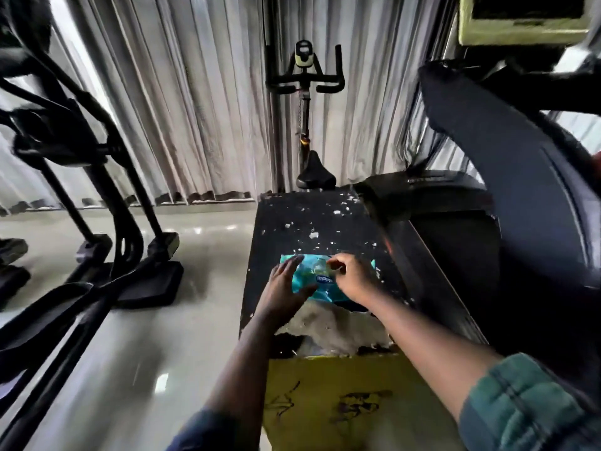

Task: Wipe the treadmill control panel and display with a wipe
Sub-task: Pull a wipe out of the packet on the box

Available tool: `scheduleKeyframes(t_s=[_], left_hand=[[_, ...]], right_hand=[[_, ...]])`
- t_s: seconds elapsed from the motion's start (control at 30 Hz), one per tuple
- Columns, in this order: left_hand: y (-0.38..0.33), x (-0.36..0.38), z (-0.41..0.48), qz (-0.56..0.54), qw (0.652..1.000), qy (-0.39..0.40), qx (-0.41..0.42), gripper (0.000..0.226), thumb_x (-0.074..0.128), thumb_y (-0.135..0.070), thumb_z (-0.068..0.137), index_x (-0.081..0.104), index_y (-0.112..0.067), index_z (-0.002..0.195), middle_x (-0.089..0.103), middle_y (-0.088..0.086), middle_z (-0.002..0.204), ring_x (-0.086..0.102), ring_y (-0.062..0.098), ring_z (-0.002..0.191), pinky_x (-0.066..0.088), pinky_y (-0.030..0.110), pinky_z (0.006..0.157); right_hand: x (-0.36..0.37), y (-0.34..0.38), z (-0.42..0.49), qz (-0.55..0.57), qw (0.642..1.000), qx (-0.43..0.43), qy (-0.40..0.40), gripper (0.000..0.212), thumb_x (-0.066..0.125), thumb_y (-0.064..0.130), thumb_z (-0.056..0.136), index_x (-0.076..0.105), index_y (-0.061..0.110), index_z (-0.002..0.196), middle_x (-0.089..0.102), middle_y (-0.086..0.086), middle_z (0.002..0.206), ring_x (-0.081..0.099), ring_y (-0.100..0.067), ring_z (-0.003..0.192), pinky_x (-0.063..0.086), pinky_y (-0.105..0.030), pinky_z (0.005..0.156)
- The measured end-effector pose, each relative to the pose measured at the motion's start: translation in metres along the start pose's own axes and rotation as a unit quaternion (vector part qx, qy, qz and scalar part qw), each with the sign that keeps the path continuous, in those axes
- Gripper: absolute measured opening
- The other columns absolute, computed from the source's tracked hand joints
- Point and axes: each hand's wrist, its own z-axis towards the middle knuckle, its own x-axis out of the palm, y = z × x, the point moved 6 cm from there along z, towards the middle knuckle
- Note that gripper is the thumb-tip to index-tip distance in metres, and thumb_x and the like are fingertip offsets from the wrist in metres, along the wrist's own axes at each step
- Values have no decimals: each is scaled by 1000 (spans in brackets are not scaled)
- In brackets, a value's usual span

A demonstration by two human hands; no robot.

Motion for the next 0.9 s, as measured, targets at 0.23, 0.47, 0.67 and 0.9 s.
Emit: scheduleKeyframes(t_s=[0.23,0.47,0.67,0.9], left_hand=[[16,-2,26,4,1000,-24,5,62,80,-48,74,59,-22,126,58,-5,128,52,18,117,44,32,96],[15,-4,22,19,998,-40,45,64,89,-36,67,62,-15,121,61,0,128,55,24,111,46,36,89],[7,-7,18,21,996,-57,60,62,90,-36,66,62,-16,118,62,-2,125,57,22,107,49,37,83],[12,-5,12,23,997,-50,45,62,89,-33,69,62,-13,121,62,2,127,56,26,113,47,39,90]], right_hand=[[2,10,23,-51,997,-59,-23,12,81,32,80,78,25,89,75,5,92,69,-16,83,47,-24,70],[6,20,33,-34,999,-32,19,9,72,24,83,70,21,75,73,4,77,58,-10,62,41,-25,54],[9,18,36,-64,996,46,47,33,68,35,85,57,16,60,54,-1,55,51,-18,51,37,-28,54],[13,27,36,-32,997,55,36,25,61,23,89,66,2,76,68,-13,74,61,-31,70,45,-34,63]])
